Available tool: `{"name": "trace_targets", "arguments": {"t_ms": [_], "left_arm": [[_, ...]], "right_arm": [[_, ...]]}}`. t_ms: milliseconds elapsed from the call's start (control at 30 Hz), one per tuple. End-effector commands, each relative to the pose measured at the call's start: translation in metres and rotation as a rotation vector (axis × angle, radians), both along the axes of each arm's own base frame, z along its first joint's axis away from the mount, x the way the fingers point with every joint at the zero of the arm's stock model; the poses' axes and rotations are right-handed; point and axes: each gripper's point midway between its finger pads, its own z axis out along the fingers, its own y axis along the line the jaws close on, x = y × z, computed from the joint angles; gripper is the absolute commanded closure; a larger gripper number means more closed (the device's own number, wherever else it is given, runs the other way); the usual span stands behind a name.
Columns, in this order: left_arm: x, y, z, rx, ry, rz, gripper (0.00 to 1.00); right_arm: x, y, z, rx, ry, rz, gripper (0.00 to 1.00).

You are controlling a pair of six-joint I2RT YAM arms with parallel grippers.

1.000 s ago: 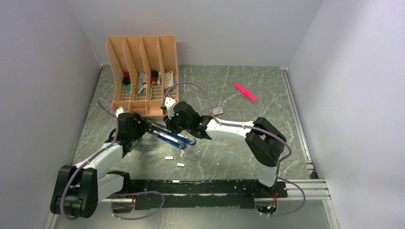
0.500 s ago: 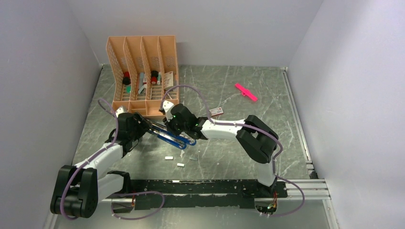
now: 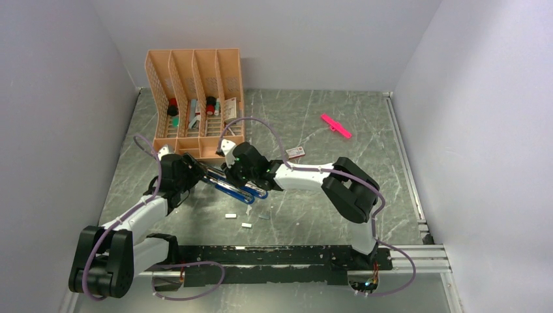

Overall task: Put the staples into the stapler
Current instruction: Adjust the staple in the stapler.

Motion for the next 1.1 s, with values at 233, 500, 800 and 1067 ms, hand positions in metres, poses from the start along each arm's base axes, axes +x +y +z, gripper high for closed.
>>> {"name": "trace_targets", "arguments": {"t_ms": [233, 500, 800, 1067], "left_arm": [[0.007, -0.004, 0.011, -0.007, -0.046, -0.016, 0.22], [0.006, -0.003, 0.011, -0.002, -0.046, -0.009, 0.22], [0.006, -0.003, 0.011, -0.003, -0.045, -0.007, 0.22], [0.006, -0.003, 0.011, -0.001, -0.044, -0.007, 0.22]], "right_arm": [[-0.002, 0.001, -0.018, -0.056, 0.034, 0.024, 0.75], [-0.004, -0.010, -0.030, -0.129, 0.033, 0.014, 0.74], [-0.008, -0.022, -0.040, -0.232, 0.023, 0.012, 0.74], [-0.024, -0.029, -0.043, -0.265, 0.049, 0.035, 0.75]]}}
